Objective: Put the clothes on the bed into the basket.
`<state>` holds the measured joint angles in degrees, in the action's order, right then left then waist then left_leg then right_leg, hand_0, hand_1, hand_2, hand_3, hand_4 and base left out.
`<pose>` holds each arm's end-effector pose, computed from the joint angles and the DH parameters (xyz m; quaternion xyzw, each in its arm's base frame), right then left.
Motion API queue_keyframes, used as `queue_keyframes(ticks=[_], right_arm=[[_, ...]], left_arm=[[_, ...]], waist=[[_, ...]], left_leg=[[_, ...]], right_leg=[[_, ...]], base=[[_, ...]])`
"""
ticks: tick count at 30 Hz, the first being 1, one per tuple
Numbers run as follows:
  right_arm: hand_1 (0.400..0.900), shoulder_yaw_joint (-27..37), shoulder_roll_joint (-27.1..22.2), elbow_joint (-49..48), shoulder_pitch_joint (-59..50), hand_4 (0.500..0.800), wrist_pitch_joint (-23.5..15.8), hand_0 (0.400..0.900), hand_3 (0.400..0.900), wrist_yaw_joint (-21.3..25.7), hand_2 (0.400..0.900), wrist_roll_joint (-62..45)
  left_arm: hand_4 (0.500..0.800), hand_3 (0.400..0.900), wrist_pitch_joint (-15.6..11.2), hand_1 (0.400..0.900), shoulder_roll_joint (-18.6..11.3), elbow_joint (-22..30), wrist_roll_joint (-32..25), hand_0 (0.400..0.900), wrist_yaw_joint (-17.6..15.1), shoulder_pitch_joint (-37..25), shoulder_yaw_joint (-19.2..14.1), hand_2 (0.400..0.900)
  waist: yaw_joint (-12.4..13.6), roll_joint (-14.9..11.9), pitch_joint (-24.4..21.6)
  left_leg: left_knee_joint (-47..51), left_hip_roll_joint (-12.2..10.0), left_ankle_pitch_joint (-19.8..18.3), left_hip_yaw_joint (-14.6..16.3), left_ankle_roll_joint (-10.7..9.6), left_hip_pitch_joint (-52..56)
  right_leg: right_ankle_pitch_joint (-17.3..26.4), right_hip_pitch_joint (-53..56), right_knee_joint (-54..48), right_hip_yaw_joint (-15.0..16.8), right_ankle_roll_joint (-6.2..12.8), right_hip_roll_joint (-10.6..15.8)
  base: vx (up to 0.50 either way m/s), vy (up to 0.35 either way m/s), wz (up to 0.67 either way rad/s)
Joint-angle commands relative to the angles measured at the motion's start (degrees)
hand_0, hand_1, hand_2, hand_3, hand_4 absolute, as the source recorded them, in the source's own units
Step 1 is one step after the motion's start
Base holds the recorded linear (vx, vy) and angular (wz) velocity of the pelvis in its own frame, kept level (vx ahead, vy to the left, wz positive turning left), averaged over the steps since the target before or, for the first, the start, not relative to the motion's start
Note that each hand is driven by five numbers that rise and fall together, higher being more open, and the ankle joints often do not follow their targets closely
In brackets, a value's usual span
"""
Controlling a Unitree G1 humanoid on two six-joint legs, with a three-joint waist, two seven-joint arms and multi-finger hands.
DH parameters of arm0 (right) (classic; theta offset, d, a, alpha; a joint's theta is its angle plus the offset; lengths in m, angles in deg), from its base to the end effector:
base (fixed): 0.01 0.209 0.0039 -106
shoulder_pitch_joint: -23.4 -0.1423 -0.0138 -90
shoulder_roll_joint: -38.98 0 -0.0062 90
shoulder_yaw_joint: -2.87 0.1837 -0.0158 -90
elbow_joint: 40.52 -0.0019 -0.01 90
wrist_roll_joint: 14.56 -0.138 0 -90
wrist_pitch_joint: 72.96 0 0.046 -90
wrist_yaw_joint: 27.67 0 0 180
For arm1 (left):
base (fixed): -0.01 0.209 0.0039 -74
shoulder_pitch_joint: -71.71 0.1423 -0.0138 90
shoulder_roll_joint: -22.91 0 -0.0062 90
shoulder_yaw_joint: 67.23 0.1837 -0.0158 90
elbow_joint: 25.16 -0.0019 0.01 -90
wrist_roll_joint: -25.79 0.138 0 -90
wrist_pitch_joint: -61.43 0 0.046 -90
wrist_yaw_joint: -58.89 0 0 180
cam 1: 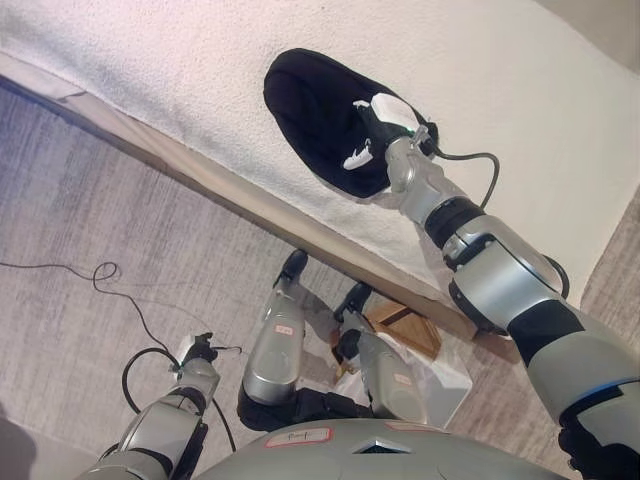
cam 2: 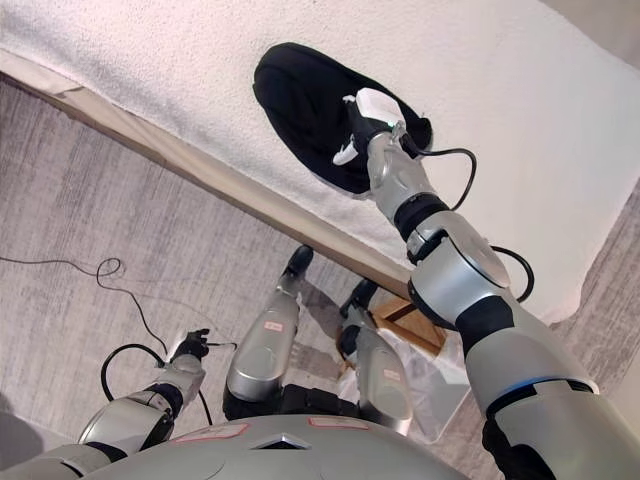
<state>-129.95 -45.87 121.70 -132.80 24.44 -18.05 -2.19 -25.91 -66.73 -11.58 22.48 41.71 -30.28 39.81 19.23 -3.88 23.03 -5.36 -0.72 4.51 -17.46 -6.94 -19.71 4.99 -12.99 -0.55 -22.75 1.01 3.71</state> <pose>0.3629 -0.1070 0.1248 -0.5593 0.0439 0.0631 0.8254 0.1273 0.2285 -0.1014 0.2743 0.5213 0.1068 0.8010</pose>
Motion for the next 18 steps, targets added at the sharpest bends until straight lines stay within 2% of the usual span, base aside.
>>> queue_keyframes(ticks=[1, 4, 5, 12, 16, 18], right_arm=[[0.9, -0.6, -3.8, 3.7, -8.3, 0.8, -0.5, 0.9, 0.9, 3.9, 0.9, -1.0], [0.9, -0.7, -6.1, 5.4, -10.4, 0.8, -0.4, 0.9, 0.9, 4.0, 0.9, -1.4], [0.9, -0.6, -7.0, 5.8, -10.8, 0.8, -0.5, 0.9, 0.9, 4.1, 0.9, -1.7], [0.9, -1.8, -13.3, 8.6, -13.3, 0.8, 0.1, 0.9, 0.9, 2.6, 0.9, -1.3], [0.9, -2.0, -16.0, 9.3, -14.0, 0.8, 0.0, 0.9, 0.9, 1.5, 0.9, -2.3], [0.4, -1.5, -17.1, 8.6, -14.4, 0.5, -0.4, 0.4, 0.4, 0.7, 0.4, -4.3]], left_arm=[[0.8, 0.9, 0.9, 0.9, -3.2, -1.7, -3.3, 0.9, -2.7, 2.4, 3.2, 0.9], [0.8, 0.9, 0.4, 0.9, -3.2, -0.6, -4.4, 0.9, -2.5, 2.0, 3.9, 0.9], [0.8, 0.9, 0.1, 0.9, -3.2, -0.1, -5.1, 0.9, -2.4, 1.9, 3.9, 0.9], [0.8, 0.9, -1.0, 0.9, -2.7, 3.5, -8.3, 0.9, -1.7, 1.5, 4.8, 0.9], [0.8, 0.9, -1.2, 0.9, -2.6, 4.9, -9.5, 0.9, -1.1, 1.4, 5.0, 0.9], [0.8, 0.9, -1.3, 0.9, -2.5, 4.7, -10.0, 0.9, -0.9, 1.3, 4.8, 0.9]], waist=[[2.6, 1.9, 2.0], [3.6, 3.2, 3.4], [3.8, 3.4, 3.8], [5.3, 6.5, 5.8], [5.6, 7.4, 6.4], [5.6, 7.8, 6.7]], left_leg=[[5.2, 1.8, 6.0, -0.1, 2.9, -3.4], [2.5, 3.0, 5.8, -1.0, 3.0, -6.2], [2.1, 3.2, 4.3, -1.0, 2.9, -6.4], [-0.5, 5.2, 4.8, -2.2, 3.0, -10.8], [-0.4, 5.5, 5.2, -2.6, 3.0, -11.7], [-0.5, 5.6, 5.4, -2.7, 2.9, -12.2]], right_leg=[[-2.7, -1.6, 6.9, 1.0, 5.3, 5.7], [-3.6, -3.9, 9.6, 0.3, 5.05, 6.6], [-5.5, -4.4, 10.9, 0.7, 5.33, 6.7], [-7.4, -8.7, 15.9, -0.8, 4.96, 8.6], [-8.1, -10.2, 17.6, -0.9, 4.78, 9.1], [-8.4, -11.1, 18.5, -1.0, 4.72, 9.3]], base=[[-0.04, 0.015, 0.23], [-0.04, 0.018, 0.26], [0.01, 0.002, 0.28], [-0.03, 0.02, 0.22], [-0.01, 0.005, 0.12], [-0.01, -0.001, 0.11]])
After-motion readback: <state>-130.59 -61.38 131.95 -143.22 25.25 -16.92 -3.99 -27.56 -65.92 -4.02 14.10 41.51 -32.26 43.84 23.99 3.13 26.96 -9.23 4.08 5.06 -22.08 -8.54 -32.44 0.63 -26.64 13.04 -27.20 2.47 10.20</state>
